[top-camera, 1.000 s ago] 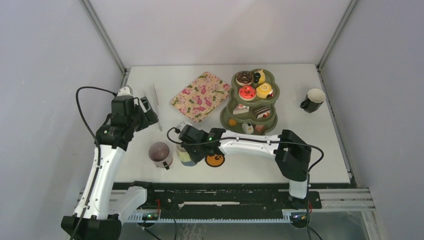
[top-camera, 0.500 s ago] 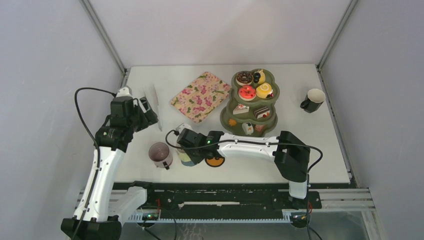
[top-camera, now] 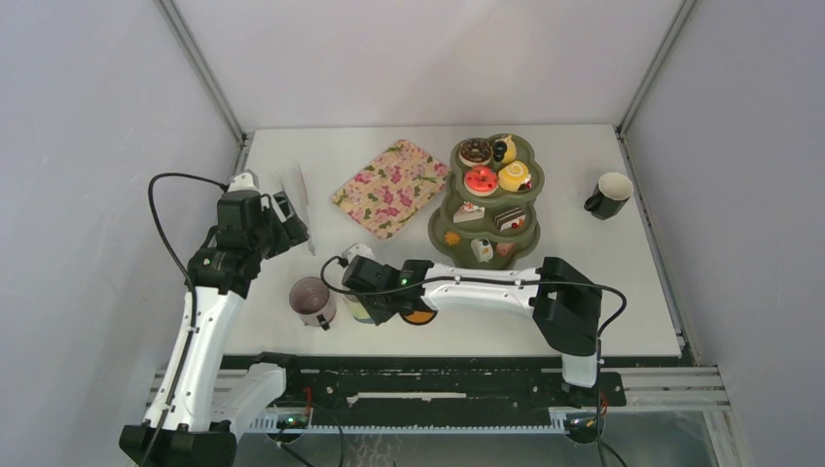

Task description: Serve the afternoon tea

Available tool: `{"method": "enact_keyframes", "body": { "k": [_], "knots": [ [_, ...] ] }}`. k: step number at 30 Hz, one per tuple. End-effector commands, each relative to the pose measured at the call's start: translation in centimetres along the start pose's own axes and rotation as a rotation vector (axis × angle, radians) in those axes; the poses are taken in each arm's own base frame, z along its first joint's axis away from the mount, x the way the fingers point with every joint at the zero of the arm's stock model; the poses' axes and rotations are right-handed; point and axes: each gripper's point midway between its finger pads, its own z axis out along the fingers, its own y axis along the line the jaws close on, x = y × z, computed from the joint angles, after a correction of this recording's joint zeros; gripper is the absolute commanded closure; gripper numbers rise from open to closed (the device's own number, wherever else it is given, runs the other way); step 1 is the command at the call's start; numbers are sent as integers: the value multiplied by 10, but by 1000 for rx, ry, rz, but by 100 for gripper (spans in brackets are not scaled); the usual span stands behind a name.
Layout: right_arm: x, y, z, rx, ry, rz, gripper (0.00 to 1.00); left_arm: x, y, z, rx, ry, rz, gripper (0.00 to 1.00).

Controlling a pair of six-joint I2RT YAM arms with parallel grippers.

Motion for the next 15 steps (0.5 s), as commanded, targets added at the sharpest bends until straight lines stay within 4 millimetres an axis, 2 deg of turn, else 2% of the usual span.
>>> {"method": "enact_keyframes", "body": {
  "k": [1, 5, 8, 12, 15],
  "knots": [
    [-20, 13, -13, -25, -99, 9, 62, -5, -2, -2, 19, -33, -13, 18],
    [-20, 13, -18, -20, -105, 7, 54, -3, -2, -2, 21, -29, -14, 18],
    [-27, 11, -32, -17, -135, 16, 46, -5, -3, -3, 26, -34, -15, 18],
    [-46, 2, -72, -11, -218, 27, 35, -8, -3, -3, 25, -39, -12, 18],
    [-60, -14, -109, -1, -292, 56, 31, -11, -4, -4, 25, -44, -10, 18]
  ]
}}
